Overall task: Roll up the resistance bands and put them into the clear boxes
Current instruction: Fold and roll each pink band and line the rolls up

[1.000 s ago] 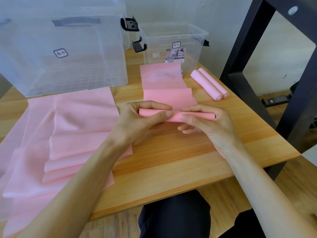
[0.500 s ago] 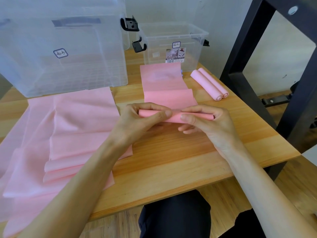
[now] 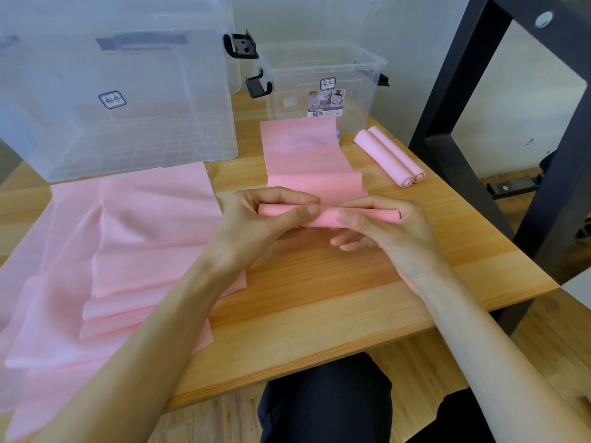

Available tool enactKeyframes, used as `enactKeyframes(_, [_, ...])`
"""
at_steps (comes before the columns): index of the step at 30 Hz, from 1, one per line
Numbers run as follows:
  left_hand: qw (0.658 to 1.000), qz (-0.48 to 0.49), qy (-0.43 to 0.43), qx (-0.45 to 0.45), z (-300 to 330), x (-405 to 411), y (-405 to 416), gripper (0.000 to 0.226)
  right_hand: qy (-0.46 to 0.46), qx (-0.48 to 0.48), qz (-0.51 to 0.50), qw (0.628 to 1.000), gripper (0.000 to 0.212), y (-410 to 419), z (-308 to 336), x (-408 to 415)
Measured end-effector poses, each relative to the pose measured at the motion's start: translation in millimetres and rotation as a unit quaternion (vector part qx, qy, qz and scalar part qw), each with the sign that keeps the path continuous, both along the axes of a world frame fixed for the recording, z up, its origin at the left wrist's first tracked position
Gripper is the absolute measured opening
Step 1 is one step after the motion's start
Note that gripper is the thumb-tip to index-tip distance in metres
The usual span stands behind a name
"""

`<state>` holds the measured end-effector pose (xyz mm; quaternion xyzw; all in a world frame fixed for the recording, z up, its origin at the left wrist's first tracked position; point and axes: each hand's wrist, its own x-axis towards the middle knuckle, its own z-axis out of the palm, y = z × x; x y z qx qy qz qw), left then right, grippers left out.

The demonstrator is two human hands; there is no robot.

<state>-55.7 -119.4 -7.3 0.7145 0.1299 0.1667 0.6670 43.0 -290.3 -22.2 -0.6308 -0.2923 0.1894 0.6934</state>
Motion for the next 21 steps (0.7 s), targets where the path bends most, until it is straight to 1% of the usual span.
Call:
enactKeyframes(2, [0.999,0.016,0.024,-0.022,-1.0,0.9,0.9,0.015,-0.016,0.002,-0.004,1.0,0.027,1.0,-0.7,-0.4])
enactKeyframes(5, [0.997,-0.009,0.052,-0.055,-0.4,0.5,0.2,0.02,-0.026,0.002,-0.015,1.0,0.023,0.2,-1.0,-0.3])
enactKeyframes(7, [0.997,-0.031,0.037,-0.063,0.7,-0.7,-0.5,0.024,-0.018,0.005,-0.023,1.0,0.023,-0.6,-0.4,0.4])
enactKeyframes(10, [0.999,-0.023,0.012,-0.045,0.6,-0.7,1.2,0.023,-0.018,0.01,-0.007,1.0,0.025,0.3,0.3,-0.3])
enactKeyframes(15, [0.997,-0.024,0.027,-0.066,-1.3,-0.8,0.2,0.024,-0.025,0.007,-0.009,1.0,0.025,-0.2,0.1,-1.6])
enactKeyframes(17, [0.999,-0.017,0.006,-0.044,-1.3,-0.4,0.8,0.02,-0.015,0.005,-0.012,1.0,0.026,-0.4,1.4,-2.1])
enactKeyframes(21, [0.999,-0.004,-0.022,0.029,-1.3,0.7,0.0,0.014,0.02,-0.01,-0.008,1.0,0.03,-0.4,1.7,-1.4])
